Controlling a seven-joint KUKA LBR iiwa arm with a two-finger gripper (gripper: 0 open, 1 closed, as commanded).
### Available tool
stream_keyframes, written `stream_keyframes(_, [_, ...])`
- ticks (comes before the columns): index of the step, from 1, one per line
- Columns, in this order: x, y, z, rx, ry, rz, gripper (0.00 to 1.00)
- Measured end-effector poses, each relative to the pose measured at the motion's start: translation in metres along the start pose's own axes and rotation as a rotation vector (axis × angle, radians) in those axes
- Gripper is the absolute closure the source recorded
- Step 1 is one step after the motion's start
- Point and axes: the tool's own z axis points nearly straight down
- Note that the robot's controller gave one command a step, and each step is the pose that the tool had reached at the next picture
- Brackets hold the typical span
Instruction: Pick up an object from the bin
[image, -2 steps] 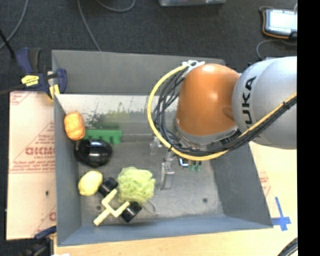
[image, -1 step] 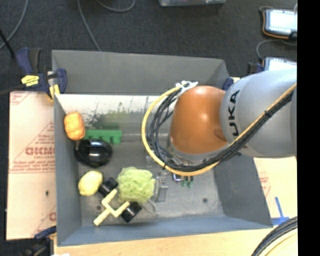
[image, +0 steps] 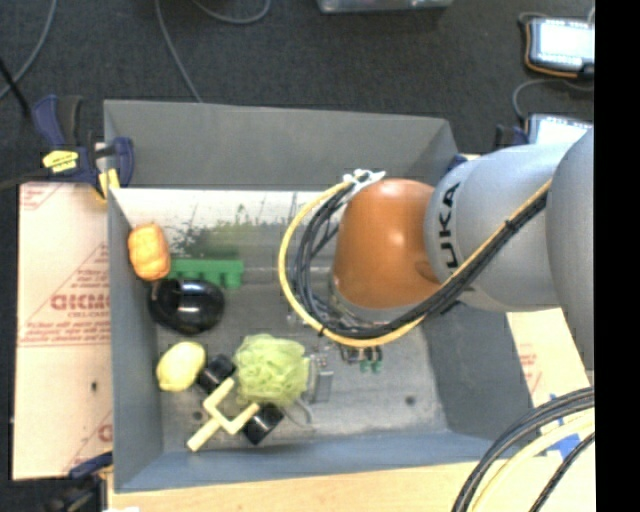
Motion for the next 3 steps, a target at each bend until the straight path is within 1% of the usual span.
stream_keyframes(1, [-0.012,-0.005,0.024,0.0,-0.01,-0.107,0.0])
stream_keyframes(2, [-0.012,0.012,0.06,0.0,-0.006,-0.135,0.0])
stream_keyframes(3, [-0.015,0.044,0.068,0.001,-0.015,-0.467,1.0])
